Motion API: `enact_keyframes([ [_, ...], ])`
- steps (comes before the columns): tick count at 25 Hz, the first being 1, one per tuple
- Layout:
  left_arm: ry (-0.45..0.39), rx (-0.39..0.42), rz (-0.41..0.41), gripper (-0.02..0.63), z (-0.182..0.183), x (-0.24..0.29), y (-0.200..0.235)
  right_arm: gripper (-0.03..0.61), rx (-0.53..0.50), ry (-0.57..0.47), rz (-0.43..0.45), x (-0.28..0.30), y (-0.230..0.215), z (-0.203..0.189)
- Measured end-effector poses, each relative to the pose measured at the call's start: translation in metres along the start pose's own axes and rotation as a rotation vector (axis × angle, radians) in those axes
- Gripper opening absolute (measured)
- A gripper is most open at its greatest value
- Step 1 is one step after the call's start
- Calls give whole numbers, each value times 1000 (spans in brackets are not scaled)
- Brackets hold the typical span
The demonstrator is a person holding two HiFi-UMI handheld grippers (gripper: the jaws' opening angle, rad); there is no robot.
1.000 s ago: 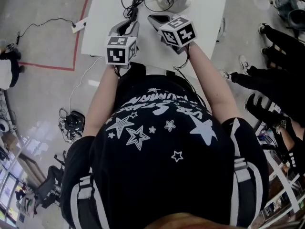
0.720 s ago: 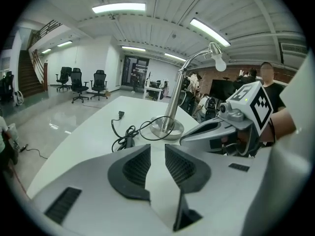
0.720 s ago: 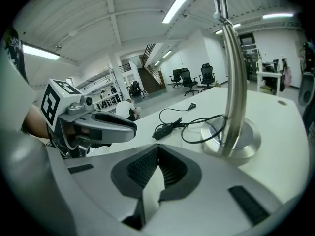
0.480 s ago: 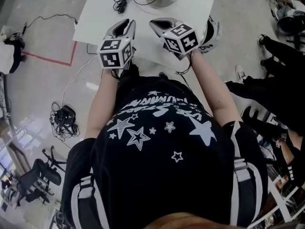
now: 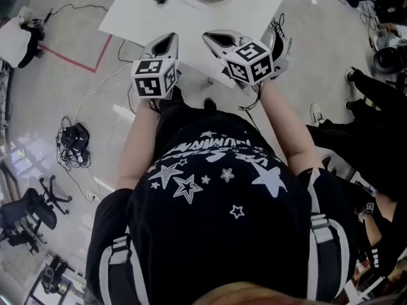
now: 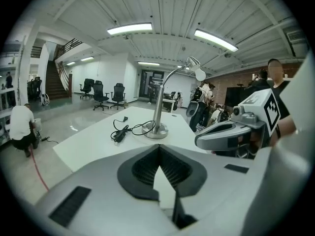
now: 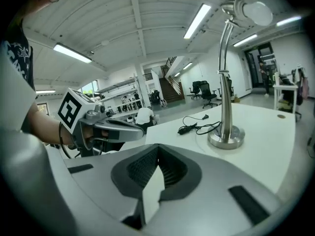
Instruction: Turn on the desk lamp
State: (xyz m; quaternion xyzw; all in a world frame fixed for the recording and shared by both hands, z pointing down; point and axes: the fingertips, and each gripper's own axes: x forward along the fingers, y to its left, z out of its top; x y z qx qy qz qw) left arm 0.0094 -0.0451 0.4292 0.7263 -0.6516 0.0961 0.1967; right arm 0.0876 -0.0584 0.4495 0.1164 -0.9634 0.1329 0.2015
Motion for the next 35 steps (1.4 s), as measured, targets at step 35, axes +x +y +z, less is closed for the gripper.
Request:
enact_keyframes([
  [35,-205,-84,95,8,-12,-192,-9,5,-119,-174,-58,-59,126,22],
])
